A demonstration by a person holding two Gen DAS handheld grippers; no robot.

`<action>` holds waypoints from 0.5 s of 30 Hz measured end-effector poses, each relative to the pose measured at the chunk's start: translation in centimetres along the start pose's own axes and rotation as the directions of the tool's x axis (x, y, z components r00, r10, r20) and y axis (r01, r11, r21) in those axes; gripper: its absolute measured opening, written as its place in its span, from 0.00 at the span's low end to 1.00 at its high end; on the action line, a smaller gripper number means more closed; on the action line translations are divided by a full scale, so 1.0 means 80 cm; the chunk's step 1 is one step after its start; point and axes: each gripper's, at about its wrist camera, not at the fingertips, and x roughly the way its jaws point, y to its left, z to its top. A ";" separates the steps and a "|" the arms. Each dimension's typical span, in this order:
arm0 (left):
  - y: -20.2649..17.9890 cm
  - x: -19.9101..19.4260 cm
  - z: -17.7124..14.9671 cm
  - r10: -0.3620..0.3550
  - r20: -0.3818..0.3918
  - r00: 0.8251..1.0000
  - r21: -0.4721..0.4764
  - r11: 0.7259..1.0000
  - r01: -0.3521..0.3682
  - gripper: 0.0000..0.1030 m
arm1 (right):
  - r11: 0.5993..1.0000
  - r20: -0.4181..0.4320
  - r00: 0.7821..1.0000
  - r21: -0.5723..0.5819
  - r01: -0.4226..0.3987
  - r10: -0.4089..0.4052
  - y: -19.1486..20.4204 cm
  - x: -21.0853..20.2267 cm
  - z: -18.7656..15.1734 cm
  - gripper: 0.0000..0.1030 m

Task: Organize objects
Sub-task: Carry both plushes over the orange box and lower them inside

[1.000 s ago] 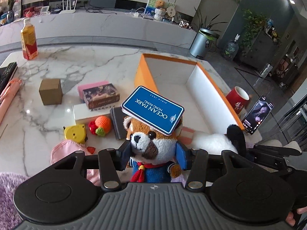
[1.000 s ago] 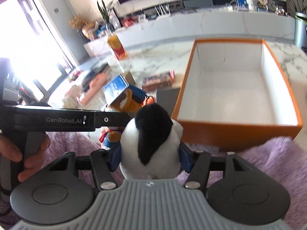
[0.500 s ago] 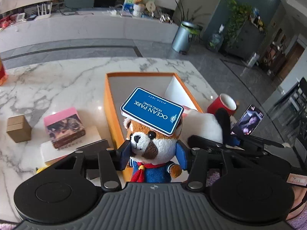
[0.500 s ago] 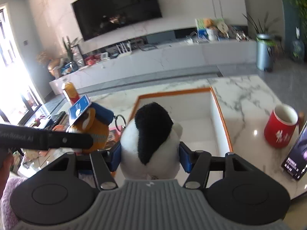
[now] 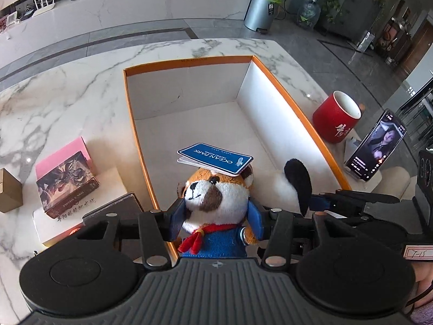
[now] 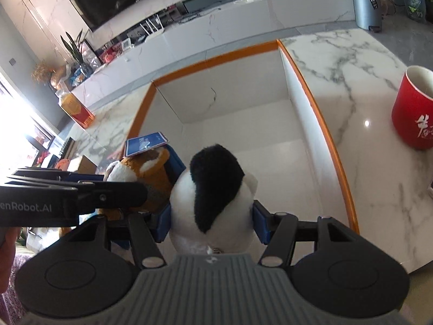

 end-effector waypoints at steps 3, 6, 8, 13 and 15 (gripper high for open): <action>-0.002 0.008 0.000 0.000 0.006 1.000 -0.002 1.000 0.000 0.55 | 1.000 -0.028 1.000 0.028 0.000 0.001 -0.009 0.007 -0.001 0.60; 0.000 0.019 0.000 0.001 0.014 1.000 -0.012 1.000 -0.001 0.55 | 0.999 -0.048 0.999 0.054 -0.006 0.008 -0.016 0.010 0.000 0.60; -0.002 0.022 -0.001 0.012 0.019 1.000 0.004 1.000 -0.012 0.56 | 0.998 -0.058 0.998 0.062 -0.014 0.018 -0.018 0.013 0.001 0.60; -0.006 0.030 -0.005 0.022 0.020 1.000 0.040 0.999 -0.023 0.58 | 0.999 -0.084 0.996 0.036 0.012 -0.009 -0.014 0.023 -0.003 0.61; -0.005 0.031 -0.007 0.023 0.031 0.999 0.054 0.998 -0.025 0.58 | 0.999 -0.090 0.996 0.024 0.026 -0.024 -0.012 0.026 -0.003 0.61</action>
